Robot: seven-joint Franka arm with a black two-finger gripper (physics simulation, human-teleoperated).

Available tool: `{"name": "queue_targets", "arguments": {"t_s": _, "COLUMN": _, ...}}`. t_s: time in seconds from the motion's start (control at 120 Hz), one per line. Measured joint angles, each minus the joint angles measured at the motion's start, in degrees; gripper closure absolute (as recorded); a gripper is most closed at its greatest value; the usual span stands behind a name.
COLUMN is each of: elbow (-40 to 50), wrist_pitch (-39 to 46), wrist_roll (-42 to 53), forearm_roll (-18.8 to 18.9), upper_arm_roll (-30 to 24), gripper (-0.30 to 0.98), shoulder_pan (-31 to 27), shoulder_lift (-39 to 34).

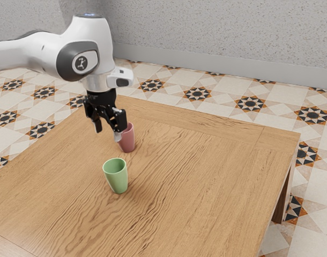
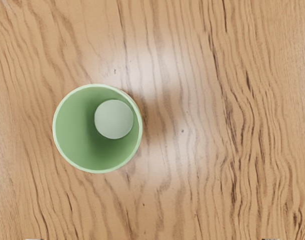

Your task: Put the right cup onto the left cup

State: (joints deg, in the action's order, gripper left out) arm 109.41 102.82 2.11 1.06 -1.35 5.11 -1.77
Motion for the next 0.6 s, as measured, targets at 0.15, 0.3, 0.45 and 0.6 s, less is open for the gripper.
{"name": "queue_targets", "arguments": {"t_s": 0.15, "elbow": 4.9, "wrist_pitch": 3.6, "wrist_roll": -1.4, "forearm_roll": -1.6, "upper_arm_roll": -0.5, "gripper": 0.27, "shoulder_pan": 0.9, "shoulder_lift": -0.3}}
{"name": "queue_targets", "arguments": {"t_s": 0.3, "elbow": 9.0, "wrist_pitch": 6.7, "wrist_roll": -2.5, "forearm_roll": -3.7, "upper_arm_roll": -1.0, "gripper": 0.36, "shoulder_pan": 2.1, "shoulder_lift": -0.4}}
{"name": "queue_targets", "arguments": {"t_s": 0.45, "elbow": 9.9, "wrist_pitch": 8.8, "wrist_roll": -3.4, "forearm_roll": -4.6, "upper_arm_roll": -1.0, "gripper": 0.4, "shoulder_pan": 2.6, "shoulder_lift": 0.2}}
{"name": "queue_targets", "arguments": {"t_s": 0.6, "elbow": 10.0, "wrist_pitch": 10.0, "wrist_roll": -4.1, "forearm_roll": -4.9, "upper_arm_roll": -1.0, "gripper": 0.42, "shoulder_pan": 2.3, "shoulder_lift": 0.9}}
